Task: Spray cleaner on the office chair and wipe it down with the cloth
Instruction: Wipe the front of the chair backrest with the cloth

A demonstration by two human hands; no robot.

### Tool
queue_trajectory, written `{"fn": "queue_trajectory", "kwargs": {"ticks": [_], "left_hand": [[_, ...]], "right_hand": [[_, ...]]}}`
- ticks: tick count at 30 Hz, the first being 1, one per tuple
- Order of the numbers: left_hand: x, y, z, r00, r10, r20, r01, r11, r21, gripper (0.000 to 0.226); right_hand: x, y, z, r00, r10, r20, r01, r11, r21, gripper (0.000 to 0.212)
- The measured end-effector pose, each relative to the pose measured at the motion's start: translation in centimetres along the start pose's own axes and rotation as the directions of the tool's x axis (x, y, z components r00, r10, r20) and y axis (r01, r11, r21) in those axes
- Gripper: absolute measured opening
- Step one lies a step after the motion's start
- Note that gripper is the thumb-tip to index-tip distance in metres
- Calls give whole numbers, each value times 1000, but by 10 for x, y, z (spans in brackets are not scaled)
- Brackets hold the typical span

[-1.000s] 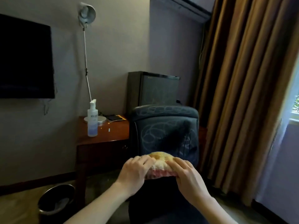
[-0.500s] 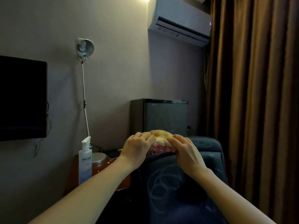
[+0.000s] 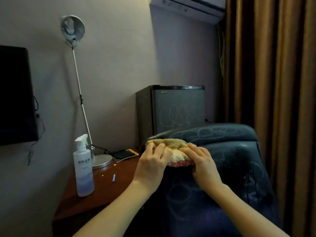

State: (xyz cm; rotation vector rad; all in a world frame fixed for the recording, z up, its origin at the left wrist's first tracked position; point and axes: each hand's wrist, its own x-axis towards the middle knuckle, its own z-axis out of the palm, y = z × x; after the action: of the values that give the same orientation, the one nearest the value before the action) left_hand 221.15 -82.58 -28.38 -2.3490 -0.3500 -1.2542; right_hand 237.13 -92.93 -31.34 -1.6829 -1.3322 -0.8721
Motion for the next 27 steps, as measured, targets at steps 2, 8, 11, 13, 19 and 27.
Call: {"fn": "queue_trajectory", "kwargs": {"ticks": [2,8,11,13,19,27], "left_hand": [[-5,4,5,1000,-1,-12,0,1000,-9,46],[-13,13,15,999,-27,-23,25,998,-59,45],[-22,20,18,998,-33,-54,28,996,-85,44],[-31,25,22,998,-18,-64,12,996,-87,46],[-63,49,37,989,45,-143,-50,998,-32,27],[-88,75,60,989,74,-131,-63,994,85,48]], "right_hand": [[-4,0,0,1000,0,0,0,1000,5,67],[-23,4,1,999,54,1,-54,998,41,68],[-39,7,8,996,83,-16,-82,995,50,74],[-53,10,12,995,103,-5,-103,993,52,82],[-98,27,22,994,113,-8,-113,994,0,98],[-140,46,32,996,44,-72,-44,999,13,43]]}}
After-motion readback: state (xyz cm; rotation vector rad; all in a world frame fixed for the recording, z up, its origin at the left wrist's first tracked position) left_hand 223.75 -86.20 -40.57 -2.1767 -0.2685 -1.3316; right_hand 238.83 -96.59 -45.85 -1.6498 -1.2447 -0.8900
